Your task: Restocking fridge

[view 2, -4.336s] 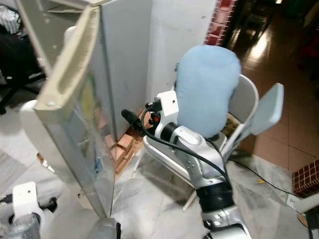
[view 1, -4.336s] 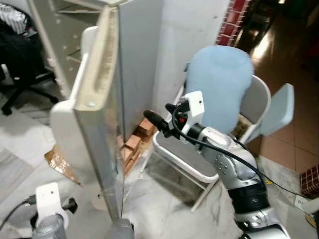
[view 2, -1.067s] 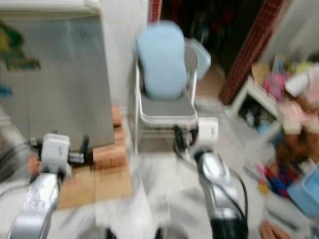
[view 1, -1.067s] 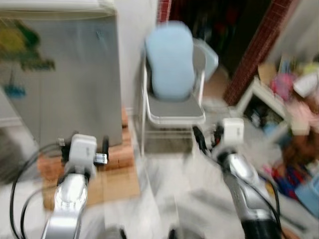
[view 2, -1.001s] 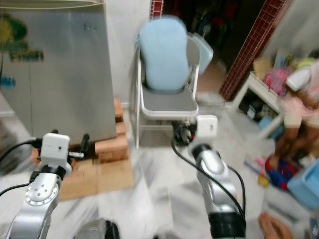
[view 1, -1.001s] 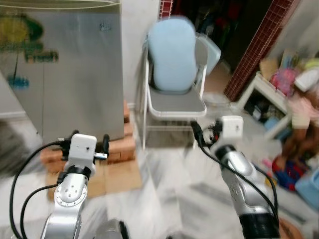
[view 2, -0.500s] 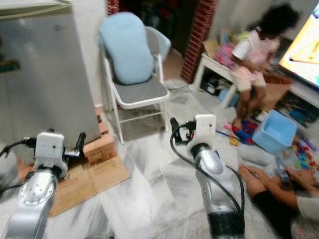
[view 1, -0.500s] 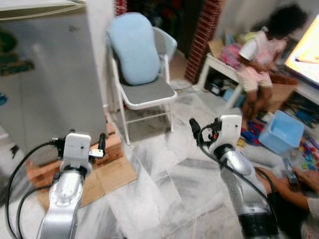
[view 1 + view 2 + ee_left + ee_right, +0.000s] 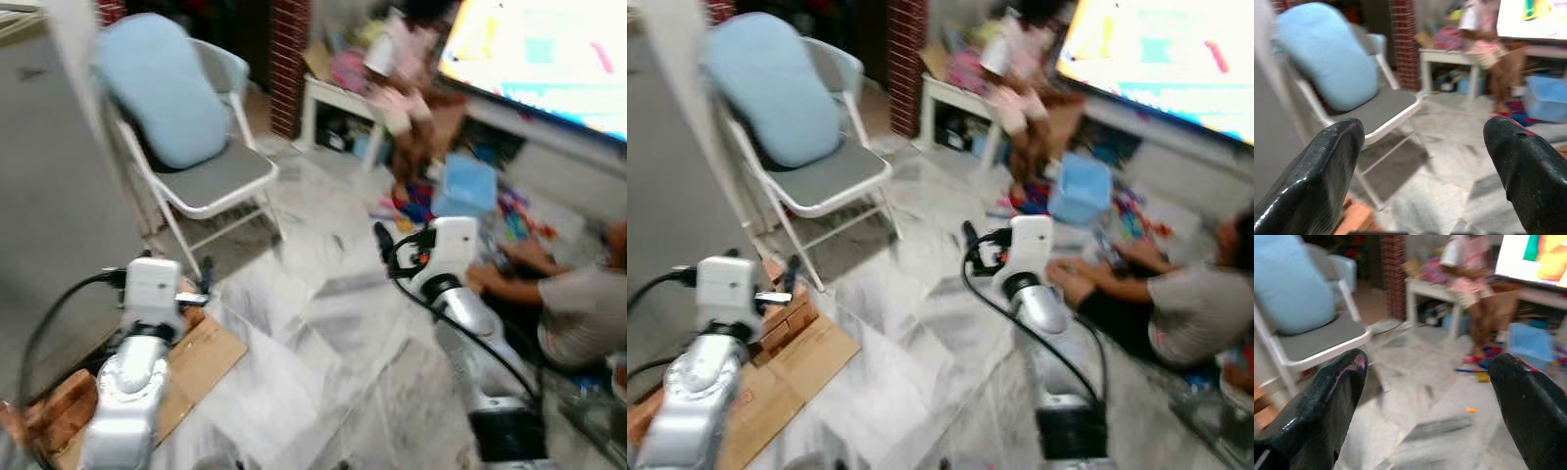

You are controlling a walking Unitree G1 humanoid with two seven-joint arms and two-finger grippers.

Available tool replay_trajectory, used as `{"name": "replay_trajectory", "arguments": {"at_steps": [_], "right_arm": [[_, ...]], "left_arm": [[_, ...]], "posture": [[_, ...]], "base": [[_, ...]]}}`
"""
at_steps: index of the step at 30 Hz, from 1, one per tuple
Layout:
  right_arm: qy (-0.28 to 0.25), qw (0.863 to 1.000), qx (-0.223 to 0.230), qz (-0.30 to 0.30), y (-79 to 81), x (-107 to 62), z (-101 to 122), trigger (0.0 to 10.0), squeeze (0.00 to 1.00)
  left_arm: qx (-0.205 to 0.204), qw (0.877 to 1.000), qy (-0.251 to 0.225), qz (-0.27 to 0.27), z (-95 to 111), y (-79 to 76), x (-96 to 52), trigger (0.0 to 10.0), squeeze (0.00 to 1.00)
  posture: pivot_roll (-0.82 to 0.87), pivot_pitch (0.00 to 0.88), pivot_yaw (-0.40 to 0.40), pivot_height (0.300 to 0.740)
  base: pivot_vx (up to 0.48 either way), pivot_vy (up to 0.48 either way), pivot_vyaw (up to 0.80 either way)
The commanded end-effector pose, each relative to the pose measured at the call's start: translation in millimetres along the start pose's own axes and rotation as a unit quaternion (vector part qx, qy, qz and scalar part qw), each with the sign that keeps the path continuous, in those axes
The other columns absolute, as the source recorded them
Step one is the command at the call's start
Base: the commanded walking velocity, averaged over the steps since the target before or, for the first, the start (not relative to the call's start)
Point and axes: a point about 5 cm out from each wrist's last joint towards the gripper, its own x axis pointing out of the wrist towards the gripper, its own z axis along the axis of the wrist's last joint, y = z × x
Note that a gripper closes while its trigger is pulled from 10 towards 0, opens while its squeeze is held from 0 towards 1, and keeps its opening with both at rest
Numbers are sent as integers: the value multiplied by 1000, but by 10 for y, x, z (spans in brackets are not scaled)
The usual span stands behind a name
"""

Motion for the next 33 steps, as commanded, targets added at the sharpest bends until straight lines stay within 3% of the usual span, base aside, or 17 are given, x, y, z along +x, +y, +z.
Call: {"name": "replay_trajectory", "arguments": {"at_steps": [1, 11, 18, 24, 28, 33], "right_arm": [[-12, 1000, 4, 8, 71, 28, 56, 10000, 0], [-19, 1000, 6, -14, -36, 39, 83, 10000, 0], [-25, 998, 9, -50, -152, -51, 87, 10000, 0], [-37, 998, -3, -58, -212, -224, 131, 10000, 0], [-52, 997, -19, -56, -206, -380, 151, 10000, 0], [-21, 997, -18, -73, -228, -501, -22, 10000, 0]], "left_arm": [[2, 1000, -3, 10, 23, 82, 3, 10000, 0], [23, 1000, -6, 15, 61, 176, 50, 10000, 0], [37, 999, -22, -3, 139, 107, 133, 10000, 0], [27, 999, -29, -16, 172, 5, 195, 10000, 0], [28, 999, -28, -35, 168, -42, 155, 10000, 0], [62, 996, -8, -61, 41, -37, 176, 10000, 0]], "posture": [[82, 0, -67, 740], [116, 0, -74, 740], [70, 0, -39, 740], [19, 0, -5, 740], [-10, 0, 25, 740], [-11, 21, 74, 740]], "base": [[0, 0, -800], [0, 0, -800], [0, 0, -800], [0, 0, -800], [0, 0, -684], [0, 0, -100]]}}
